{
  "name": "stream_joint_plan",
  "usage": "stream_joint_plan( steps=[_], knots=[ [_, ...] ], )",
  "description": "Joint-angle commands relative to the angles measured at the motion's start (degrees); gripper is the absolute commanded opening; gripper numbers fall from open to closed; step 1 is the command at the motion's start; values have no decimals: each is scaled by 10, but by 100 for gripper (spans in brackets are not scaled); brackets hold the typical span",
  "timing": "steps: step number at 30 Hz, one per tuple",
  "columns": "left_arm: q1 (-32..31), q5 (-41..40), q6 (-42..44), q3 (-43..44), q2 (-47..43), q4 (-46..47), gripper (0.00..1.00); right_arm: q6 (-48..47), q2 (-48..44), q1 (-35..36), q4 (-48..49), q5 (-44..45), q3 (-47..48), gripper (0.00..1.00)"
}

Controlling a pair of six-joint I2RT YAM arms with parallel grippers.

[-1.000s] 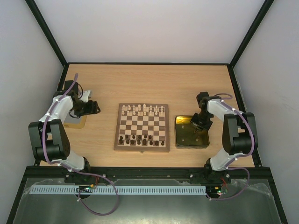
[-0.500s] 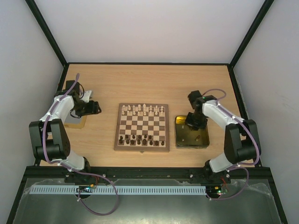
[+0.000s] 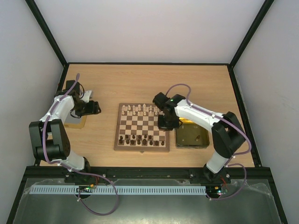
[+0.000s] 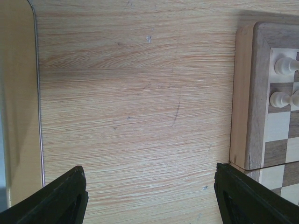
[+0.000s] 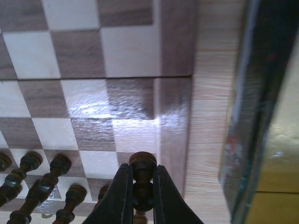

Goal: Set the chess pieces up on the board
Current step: Place the chess piece on the chessboard.

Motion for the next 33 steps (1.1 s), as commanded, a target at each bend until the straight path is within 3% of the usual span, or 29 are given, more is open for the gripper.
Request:
stream_joint_plan(
  steps=[1,17,33],
  knots=[
    [-2,-4,1,5,-19,-3,74,15,42,42,-9,-4,28,2],
    [-2,-7,3,5,-22,-3,74,2,111,72,7,-28,61,2],
    [-2,-3,3,6,-20,-3,74,-11,102,81,-2,-40,45,2]
  ],
)
